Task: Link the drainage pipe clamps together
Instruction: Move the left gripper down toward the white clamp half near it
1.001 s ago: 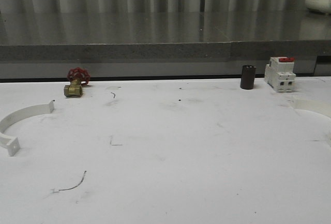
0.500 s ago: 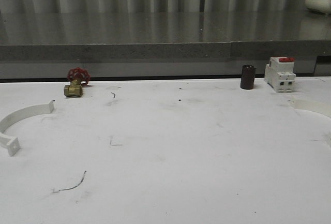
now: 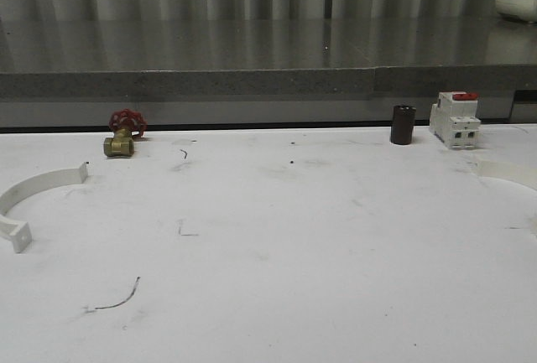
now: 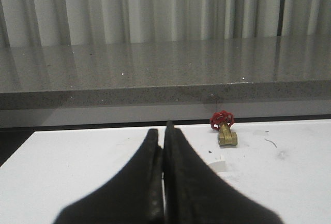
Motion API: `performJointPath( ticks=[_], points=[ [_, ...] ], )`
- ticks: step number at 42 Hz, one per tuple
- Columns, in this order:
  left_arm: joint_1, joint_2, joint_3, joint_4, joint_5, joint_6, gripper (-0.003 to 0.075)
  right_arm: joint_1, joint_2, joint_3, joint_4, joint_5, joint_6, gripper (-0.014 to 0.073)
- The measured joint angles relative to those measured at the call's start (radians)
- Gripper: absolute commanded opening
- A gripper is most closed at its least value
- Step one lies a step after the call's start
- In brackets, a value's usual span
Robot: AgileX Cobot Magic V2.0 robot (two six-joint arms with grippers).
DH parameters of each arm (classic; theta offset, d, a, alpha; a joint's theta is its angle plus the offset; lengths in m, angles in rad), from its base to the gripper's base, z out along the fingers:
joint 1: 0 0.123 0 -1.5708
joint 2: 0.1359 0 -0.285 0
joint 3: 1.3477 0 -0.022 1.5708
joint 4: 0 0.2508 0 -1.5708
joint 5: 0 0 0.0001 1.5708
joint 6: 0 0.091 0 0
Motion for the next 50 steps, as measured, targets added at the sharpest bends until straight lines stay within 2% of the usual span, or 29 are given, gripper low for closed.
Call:
performJointPath(
  ticks=[11, 21, 28, 42, 44, 46, 47, 49, 50],
  points=[
    [0.0, 0.067, -0.318, -0.002, 0.142, 0.0, -0.002, 0.0, 0.051, -0.307, 0.03, 0.252, 0.0, -0.0069],
    [0.0, 0.336, -0.643, -0.002, 0.377, 0.0, -0.002, 0.0, 0.336, -0.643, 0.033, 0.533, 0.0, -0.0069],
    [0.0, 0.477, -0.672, -0.002, 0.462, 0.0, -0.002, 0.0, 0.486, -0.68, 0.034, 0.597, 0.0, -0.0069],
    [0.0, 0.642, -0.648, -0.002, 0.471, 0.0, -0.002, 0.0, 0.68, -0.68, 0.034, 0.618, 0.0, -0.0059],
    [0.0, 0.665, -0.648, -0.002, 0.471, 0.0, -0.0018, 0.0, 0.701, -0.68, 0.034, 0.618, 0.0, -0.0025],
    [0.0, 0.681, -0.648, -0.002, 0.473, 0.0, -0.0008, 0.0, 0.713, -0.68, 0.034, 0.618, 0.0, 0.0057],
    [0.0, 0.689, -0.648, -0.002, 0.473, 0.0, 0.0009, 0.0, 0.719, -0.68, 0.034, 0.618, 0.0, 0.0084],
    [0.0, 0.706, -0.648, -0.002, 0.473, 0.0, 0.0062, 0.0, 0.728, -0.68, 0.034, 0.619, 0.0, 0.0206],
    [0.0, 0.713, -0.648, -0.002, 0.473, 0.0, 0.0093, 0.0, 0.733, -0.68, 0.034, 0.619, 0.0, 0.0237]
  ],
)
